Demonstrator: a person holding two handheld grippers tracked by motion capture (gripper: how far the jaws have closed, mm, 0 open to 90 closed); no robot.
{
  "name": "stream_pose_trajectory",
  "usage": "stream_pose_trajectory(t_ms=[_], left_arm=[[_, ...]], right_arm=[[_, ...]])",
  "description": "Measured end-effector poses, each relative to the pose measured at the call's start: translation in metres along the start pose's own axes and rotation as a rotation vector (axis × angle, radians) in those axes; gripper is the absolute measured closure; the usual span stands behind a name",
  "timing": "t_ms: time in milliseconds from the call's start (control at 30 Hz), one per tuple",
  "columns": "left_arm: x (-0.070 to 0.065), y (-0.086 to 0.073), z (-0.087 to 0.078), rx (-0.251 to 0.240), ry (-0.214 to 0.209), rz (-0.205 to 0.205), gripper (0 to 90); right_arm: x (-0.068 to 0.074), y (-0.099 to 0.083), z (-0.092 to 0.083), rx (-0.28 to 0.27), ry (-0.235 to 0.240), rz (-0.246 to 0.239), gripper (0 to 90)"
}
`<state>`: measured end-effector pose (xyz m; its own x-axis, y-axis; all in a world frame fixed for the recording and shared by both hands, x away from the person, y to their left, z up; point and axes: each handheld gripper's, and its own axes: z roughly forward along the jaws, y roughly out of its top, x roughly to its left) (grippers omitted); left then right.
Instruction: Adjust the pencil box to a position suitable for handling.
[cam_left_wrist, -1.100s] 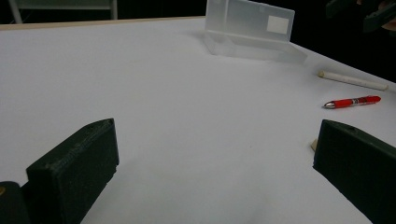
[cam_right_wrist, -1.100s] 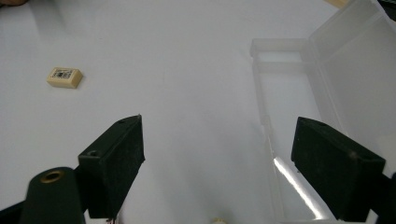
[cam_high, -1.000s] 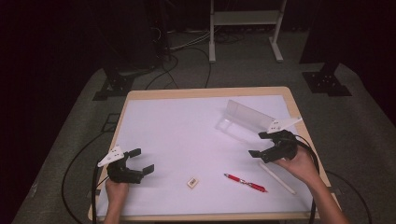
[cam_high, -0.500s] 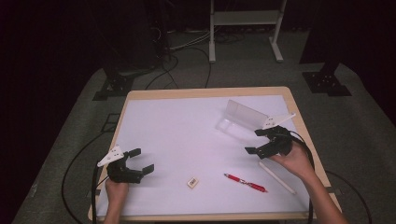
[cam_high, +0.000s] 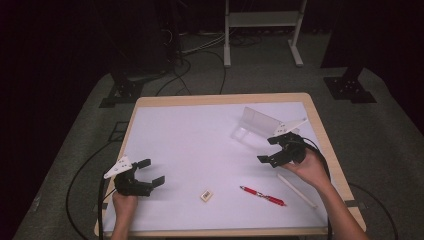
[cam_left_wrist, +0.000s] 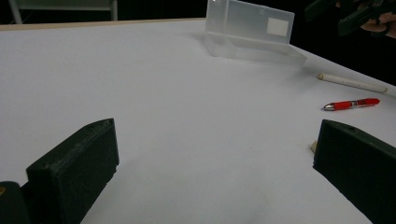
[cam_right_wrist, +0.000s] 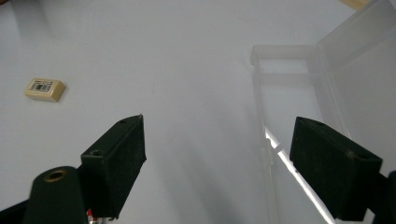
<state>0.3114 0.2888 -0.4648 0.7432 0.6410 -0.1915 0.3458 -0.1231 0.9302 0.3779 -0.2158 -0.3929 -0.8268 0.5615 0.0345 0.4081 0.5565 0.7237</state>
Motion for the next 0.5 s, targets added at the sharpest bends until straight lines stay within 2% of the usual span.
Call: stream_pose_trajectory(t_ms=[333,467,500], left_arm=[[0.000,0.000,0.000,-0.005,-0.002,-0.001,0.0],[0.000,0.000,0.000,-0.007,-0.003,-0.002,0.0],[0.001,0.000,0.000,-0.007,-0.002,-0.001,0.0]], right_arm=[[-0.006,0.007,0.020,0.052,-0.005,-0.024,25.0],[-0.011,0.008,0.026,0.072,-0.006,-0.010,27.1],[-0.014,0.008,0.030,0.078,-0.007,-0.007,30.0]])
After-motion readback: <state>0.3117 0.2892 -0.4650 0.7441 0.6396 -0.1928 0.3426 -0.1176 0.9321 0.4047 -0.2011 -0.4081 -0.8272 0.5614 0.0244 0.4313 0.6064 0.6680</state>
